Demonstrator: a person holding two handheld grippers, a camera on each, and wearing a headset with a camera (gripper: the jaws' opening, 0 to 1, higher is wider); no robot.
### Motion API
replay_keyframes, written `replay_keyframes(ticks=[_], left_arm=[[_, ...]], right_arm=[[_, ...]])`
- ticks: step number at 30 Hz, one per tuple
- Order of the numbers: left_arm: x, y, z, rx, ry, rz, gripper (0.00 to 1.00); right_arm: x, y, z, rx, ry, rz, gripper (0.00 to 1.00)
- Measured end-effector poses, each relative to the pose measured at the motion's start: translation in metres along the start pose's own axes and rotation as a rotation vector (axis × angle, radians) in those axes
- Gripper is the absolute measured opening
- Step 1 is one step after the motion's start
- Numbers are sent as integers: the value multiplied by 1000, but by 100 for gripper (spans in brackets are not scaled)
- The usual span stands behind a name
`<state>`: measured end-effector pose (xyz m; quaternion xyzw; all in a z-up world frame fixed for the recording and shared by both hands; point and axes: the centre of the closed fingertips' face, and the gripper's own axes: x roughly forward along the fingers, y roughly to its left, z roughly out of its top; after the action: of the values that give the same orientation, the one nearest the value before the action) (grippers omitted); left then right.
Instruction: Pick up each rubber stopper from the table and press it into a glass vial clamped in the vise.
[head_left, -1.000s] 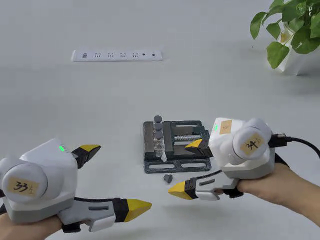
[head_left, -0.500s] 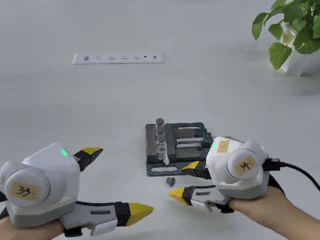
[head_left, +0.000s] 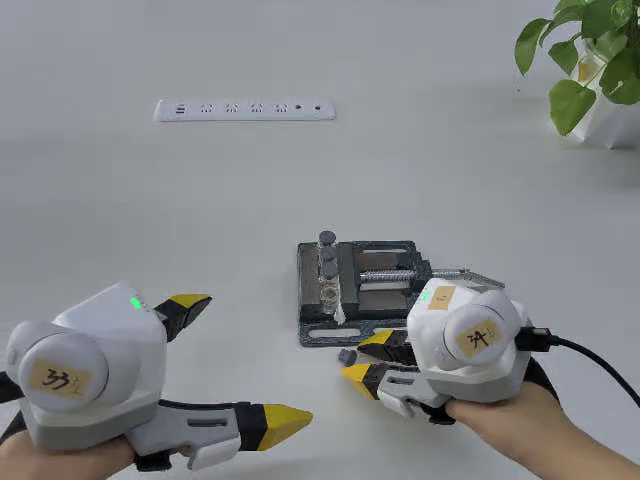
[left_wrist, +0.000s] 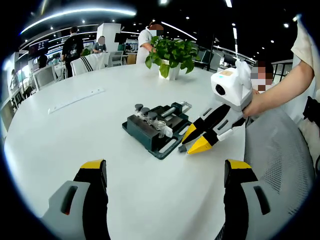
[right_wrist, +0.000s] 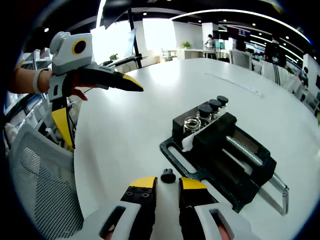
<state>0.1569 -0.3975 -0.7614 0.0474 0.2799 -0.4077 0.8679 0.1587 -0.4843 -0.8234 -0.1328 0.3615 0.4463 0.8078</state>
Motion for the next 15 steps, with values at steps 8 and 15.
replay_keyframes(ticks=[8, 15], left_arm=[[0, -1, -1, -4, 1, -1, 96], [-1, -1, -1, -3, 1, 4, 97]], right_arm=[[1, 1, -1, -1, 0, 7, 11], [3, 1, -1, -6, -1, 2, 9]])
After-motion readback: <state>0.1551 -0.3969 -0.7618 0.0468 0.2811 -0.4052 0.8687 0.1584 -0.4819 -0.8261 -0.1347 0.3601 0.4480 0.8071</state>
